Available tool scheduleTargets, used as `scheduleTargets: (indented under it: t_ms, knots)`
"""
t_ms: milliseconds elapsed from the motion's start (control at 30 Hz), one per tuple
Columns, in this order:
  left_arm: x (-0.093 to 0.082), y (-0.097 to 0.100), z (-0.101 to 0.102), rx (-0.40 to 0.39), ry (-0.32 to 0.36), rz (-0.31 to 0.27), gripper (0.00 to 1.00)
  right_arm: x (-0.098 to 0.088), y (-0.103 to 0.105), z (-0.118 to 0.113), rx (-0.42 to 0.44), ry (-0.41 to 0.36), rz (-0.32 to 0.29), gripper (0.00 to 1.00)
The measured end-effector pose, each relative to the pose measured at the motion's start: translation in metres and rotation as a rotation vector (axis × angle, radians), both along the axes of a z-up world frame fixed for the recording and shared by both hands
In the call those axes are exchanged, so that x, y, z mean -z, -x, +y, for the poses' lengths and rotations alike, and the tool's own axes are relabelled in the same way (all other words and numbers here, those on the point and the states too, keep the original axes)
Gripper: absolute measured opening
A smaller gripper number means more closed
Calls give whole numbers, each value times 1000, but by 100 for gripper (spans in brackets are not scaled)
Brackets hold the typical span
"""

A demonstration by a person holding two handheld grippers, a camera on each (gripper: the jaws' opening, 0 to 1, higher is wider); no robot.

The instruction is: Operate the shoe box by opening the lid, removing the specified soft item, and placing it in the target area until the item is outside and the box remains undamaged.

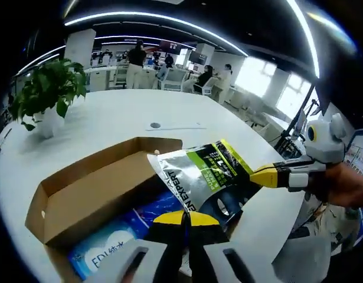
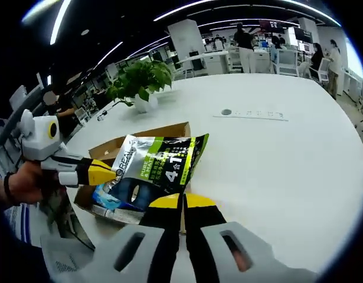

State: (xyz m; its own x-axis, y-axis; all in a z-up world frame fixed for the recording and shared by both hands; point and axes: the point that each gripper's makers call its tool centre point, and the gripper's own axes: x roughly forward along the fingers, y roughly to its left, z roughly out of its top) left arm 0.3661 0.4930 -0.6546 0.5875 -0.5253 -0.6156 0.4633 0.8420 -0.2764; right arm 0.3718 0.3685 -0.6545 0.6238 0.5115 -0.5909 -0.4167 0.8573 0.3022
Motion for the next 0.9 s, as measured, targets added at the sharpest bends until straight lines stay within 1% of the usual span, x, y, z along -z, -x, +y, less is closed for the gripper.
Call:
scheduleTargets:
  t_ms: [200,233,267,400,433,467,633,900]
  knots:
    - [-2,-6,-47,79,1,-4,0,-1,4,-48,83,-7,2,0]
    - [-2,-7,-50,83,1,-4,0,-1,4,-53,92,-7,2,0]
    - [-2,-7,-58,98,0,-3,0,-1,5,-62,105,-8,2,0]
    - [-1,-9,-83,138,-1,1,0,1,8,-83,135,-8,5,0]
    - [-1,-9,-85,142,0,2,0,1,8,-86,137,-7,5,0]
    - [0,-9,-93,156,-3,3,0,2,8,-94,150,-8,8,0]
    - [2,-10,-110,182,-13,6,0,4,8,-108,178,-13,15,0]
    - [5,-21,-124,193,-20,16,0,9,-2,-123,194,-20,24,0]
